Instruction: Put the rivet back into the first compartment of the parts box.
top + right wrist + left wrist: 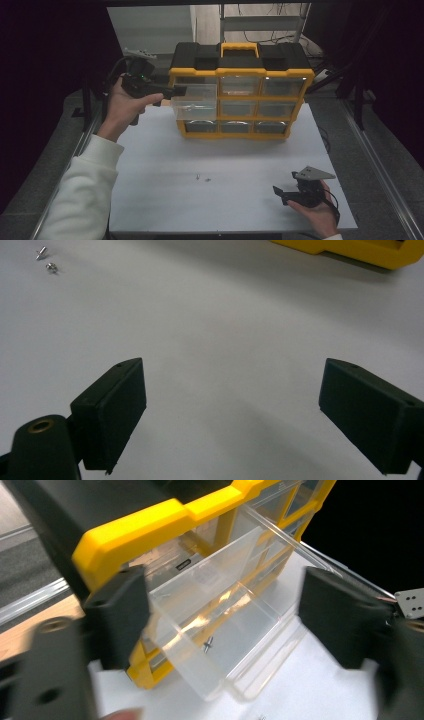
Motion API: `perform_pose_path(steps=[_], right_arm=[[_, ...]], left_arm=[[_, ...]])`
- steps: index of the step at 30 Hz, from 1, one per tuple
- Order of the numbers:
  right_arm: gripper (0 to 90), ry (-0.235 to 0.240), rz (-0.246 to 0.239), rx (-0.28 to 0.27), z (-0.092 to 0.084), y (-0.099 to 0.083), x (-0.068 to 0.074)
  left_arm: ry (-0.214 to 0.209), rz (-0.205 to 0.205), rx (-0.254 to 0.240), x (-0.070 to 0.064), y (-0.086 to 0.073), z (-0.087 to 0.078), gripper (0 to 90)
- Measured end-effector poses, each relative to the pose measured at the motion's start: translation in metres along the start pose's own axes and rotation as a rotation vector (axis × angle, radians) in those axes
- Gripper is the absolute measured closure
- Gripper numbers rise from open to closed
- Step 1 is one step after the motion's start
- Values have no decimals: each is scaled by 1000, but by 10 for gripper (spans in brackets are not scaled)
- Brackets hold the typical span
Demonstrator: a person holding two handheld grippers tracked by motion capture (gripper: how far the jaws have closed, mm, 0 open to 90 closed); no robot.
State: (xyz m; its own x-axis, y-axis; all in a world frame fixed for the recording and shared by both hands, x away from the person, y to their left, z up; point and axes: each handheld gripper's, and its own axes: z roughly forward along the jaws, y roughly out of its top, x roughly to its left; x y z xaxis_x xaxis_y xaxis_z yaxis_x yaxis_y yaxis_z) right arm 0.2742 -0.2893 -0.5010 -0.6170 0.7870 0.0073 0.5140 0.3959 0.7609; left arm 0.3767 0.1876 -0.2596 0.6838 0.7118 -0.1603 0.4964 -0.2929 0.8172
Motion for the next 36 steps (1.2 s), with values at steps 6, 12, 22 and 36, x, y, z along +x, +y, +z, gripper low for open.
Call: perform_pose_path(steps=[6, 12, 22, 36], right_arm=[[122, -1, -2, 2, 1, 0, 0], [122, -2, -1, 3, 1, 0, 0], [122, -6, -4, 5, 2, 0, 0], [122, -9, -5, 8, 1, 0, 1]], left_arm=[[7, 17, 2, 8, -20, -17, 133], [15, 1, 0, 17, -44, -28, 130], [19, -11, 24, 19, -91, -31, 145], [15, -41, 127, 10, -161, 1, 151]])
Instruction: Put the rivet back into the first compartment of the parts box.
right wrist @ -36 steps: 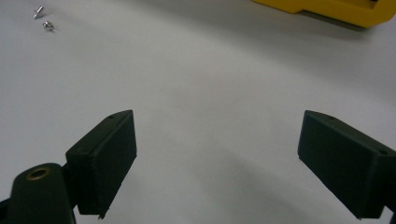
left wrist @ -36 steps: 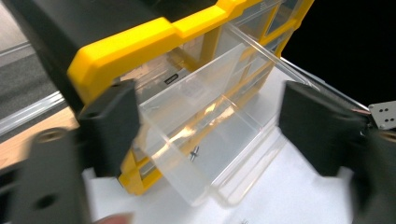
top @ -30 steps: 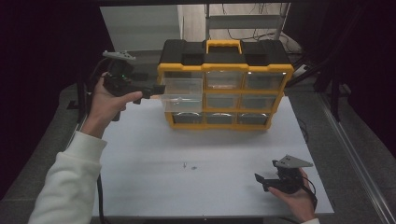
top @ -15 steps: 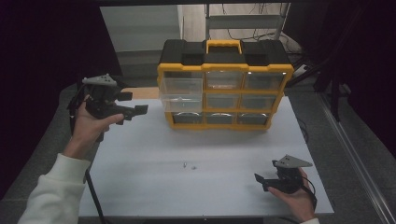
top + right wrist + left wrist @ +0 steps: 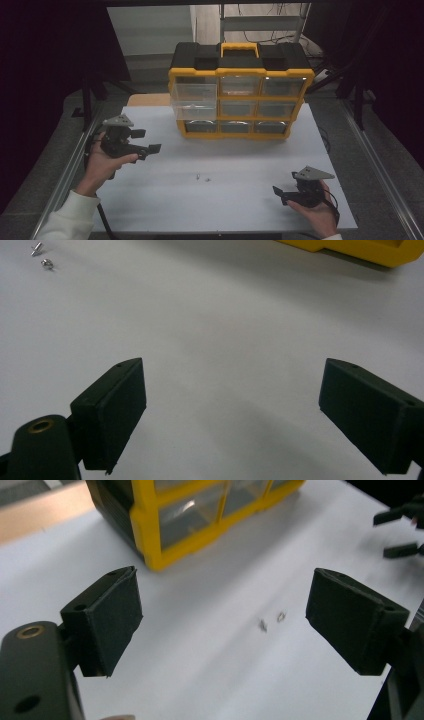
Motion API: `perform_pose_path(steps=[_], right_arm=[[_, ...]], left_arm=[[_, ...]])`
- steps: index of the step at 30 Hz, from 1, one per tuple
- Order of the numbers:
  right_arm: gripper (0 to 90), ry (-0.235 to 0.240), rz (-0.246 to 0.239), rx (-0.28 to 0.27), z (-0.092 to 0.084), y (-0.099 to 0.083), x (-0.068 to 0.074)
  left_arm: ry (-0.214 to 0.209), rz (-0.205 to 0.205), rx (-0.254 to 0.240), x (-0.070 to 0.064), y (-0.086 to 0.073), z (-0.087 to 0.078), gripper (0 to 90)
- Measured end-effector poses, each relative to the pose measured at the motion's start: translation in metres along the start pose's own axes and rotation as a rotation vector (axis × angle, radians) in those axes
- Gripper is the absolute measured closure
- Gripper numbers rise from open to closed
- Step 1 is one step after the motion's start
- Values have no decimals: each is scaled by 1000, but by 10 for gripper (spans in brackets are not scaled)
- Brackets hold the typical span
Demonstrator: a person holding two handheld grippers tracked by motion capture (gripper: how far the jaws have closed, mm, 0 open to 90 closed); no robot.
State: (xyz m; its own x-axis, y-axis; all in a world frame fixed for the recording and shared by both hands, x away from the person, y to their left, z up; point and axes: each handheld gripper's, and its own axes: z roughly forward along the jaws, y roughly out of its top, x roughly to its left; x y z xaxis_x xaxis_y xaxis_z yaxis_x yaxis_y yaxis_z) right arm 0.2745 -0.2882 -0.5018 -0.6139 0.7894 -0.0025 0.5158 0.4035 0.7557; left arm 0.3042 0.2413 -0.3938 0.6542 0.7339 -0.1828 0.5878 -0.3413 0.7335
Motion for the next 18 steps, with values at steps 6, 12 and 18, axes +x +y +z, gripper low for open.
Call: perform_pose_path(steps=[6, 12, 18], right_arm=[[122, -4, -3, 3, 1, 0, 1], [122, -6, -5, 5, 1, 0, 0], [122, -9, -8, 2, 0, 0, 0]], left_arm=[[9, -12, 53, -4, -19, 25, 155], [-4, 3, 115, -17, -25, 57, 162], [-13, 27, 168, -30, -30, 85, 166]])
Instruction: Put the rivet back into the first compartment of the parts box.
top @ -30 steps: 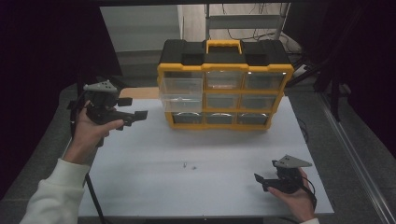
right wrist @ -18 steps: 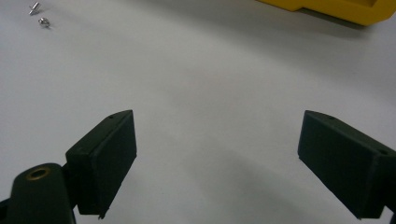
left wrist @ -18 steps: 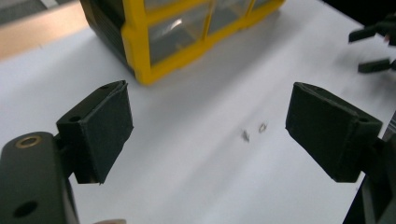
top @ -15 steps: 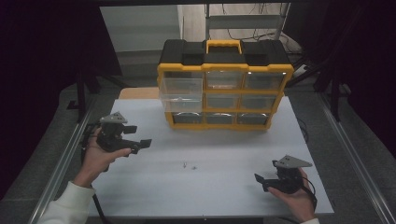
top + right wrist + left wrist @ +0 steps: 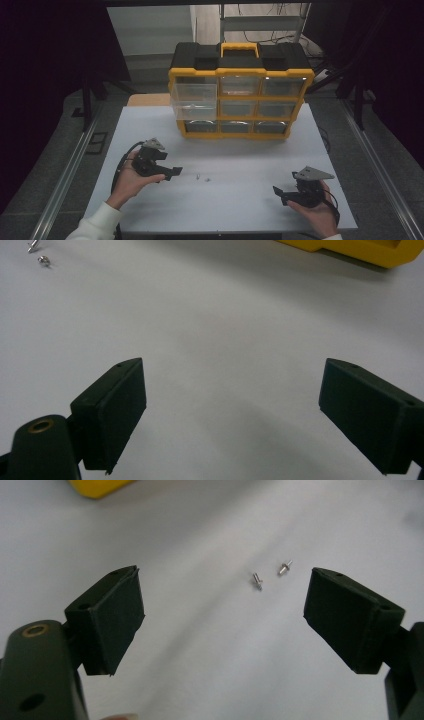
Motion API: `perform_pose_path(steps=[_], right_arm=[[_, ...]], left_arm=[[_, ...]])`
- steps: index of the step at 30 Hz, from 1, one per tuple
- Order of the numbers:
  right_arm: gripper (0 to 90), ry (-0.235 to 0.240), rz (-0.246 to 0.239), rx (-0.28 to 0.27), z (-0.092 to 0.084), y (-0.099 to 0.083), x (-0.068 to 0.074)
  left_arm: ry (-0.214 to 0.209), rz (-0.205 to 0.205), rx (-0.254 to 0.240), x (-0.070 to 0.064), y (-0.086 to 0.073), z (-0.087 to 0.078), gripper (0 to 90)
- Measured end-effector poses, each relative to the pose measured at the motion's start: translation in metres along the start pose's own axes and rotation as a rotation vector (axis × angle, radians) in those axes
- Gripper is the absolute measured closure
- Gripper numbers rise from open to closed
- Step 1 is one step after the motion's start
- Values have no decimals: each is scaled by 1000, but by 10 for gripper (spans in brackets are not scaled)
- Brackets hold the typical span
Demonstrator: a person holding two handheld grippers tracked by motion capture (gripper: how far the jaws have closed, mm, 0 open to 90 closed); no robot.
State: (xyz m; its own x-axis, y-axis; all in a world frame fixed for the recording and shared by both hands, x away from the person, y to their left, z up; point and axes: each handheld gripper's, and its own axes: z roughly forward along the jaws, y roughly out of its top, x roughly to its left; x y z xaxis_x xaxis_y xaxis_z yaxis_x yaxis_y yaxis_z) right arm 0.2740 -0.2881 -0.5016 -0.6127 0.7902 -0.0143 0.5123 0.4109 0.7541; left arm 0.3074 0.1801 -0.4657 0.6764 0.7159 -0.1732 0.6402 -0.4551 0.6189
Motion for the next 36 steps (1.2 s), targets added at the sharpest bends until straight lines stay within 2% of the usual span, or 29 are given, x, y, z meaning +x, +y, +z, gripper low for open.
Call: perform_pose_path(steps=[6, 14, 22, 24, 25, 26, 28, 29, 30, 33, 36], right_arm=[[122, -1, -3, 3, 0, 0, 0], [122, -8, -6, 6, 0, 0, -1], [122, -9, -7, 8, 0, 0, -1], [122, -11, -9, 9, 0, 0, -1], [123, -13, -8, 9, 0, 0, -1], [123, -13, -8, 9, 0, 0, -1], [122, -13, -7, 8, 0, 0, -1], [123, -14, -8, 7, -1, 0, -1], [123, -14, -8, 7, -1, 0, -1], [123, -15, -8, 6, -1, 0, -1], [123, -15, -8, 6, -1, 0, -1]], left_arm=[[-7, 15, 60, -10, 1, 25, 189], [21, 36, 101, -23, 8, 51, 221], [54, 44, 150, -30, 13, 75, 254], [63, 51, 156, -32, 13, 81, 291], [70, 57, 158, -33, 13, 83, 342], [81, 63, 157, -34, 13, 85, 342], [80, 70, 160, -36, 13, 88, 404], [82, 79, 163, -37, 12, 90, 475], [85, 89, 166, -38, 12, 91, 475], [63, 106, 172, -40, 13, 90, 579], [52, 101, 176, -38, 13, 89, 635]])
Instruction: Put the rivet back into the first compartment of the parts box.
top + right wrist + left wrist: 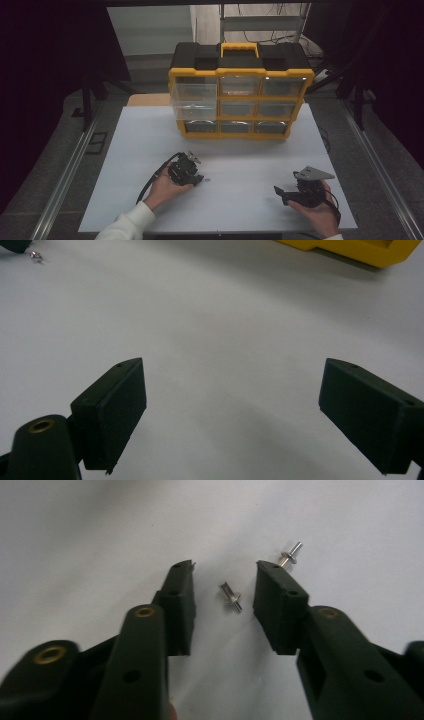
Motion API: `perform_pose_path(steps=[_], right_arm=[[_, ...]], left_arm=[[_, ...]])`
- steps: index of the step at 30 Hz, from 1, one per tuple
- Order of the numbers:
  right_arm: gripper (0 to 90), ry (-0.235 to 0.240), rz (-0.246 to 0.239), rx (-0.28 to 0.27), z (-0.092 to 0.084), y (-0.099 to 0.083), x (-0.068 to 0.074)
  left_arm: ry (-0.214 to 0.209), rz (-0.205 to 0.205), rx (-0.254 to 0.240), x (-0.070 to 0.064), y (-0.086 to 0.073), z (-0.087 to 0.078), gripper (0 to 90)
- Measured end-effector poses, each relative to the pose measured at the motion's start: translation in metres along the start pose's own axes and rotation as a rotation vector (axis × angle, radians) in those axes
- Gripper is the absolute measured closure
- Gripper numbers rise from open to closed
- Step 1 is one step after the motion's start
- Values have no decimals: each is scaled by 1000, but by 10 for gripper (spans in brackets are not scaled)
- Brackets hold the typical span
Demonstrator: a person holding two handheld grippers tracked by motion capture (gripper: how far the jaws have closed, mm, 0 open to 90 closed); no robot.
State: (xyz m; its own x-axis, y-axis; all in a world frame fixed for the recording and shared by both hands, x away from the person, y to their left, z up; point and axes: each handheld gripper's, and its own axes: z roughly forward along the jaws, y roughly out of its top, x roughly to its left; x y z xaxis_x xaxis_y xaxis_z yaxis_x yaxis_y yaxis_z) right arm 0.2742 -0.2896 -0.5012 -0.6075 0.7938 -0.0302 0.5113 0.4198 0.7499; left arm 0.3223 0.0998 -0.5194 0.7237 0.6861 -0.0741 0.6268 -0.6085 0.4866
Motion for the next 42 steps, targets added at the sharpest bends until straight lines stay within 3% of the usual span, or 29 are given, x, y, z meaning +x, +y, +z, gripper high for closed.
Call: perform_pose_path(steps=[6, 9, 12, 19, 29, 42], right_arm=[[124, -2, 0, -2, -1, 0, 0], [124, -2, 0, -2, -1, 0, 0], [124, -3, -1, -2, -1, 0, 0], [124, -5, -1, -3, -1, 0, -1], [124, -5, 0, -3, -1, 0, -1], [125, -6, 1, -2, 0, 1, 0]], left_arm=[[-9, -17, -4, 3, -1, -1, 790], [-15, -14, -4, 2, -1, -1, 823], [-17, -8, -5, 2, -1, -1, 830], [-67, -35, -22, 9, -3, -11, 832], [-82, -84, -98, 30, -16, -54, 833], [-55, -159, -232, 63, -32, -126, 833]])
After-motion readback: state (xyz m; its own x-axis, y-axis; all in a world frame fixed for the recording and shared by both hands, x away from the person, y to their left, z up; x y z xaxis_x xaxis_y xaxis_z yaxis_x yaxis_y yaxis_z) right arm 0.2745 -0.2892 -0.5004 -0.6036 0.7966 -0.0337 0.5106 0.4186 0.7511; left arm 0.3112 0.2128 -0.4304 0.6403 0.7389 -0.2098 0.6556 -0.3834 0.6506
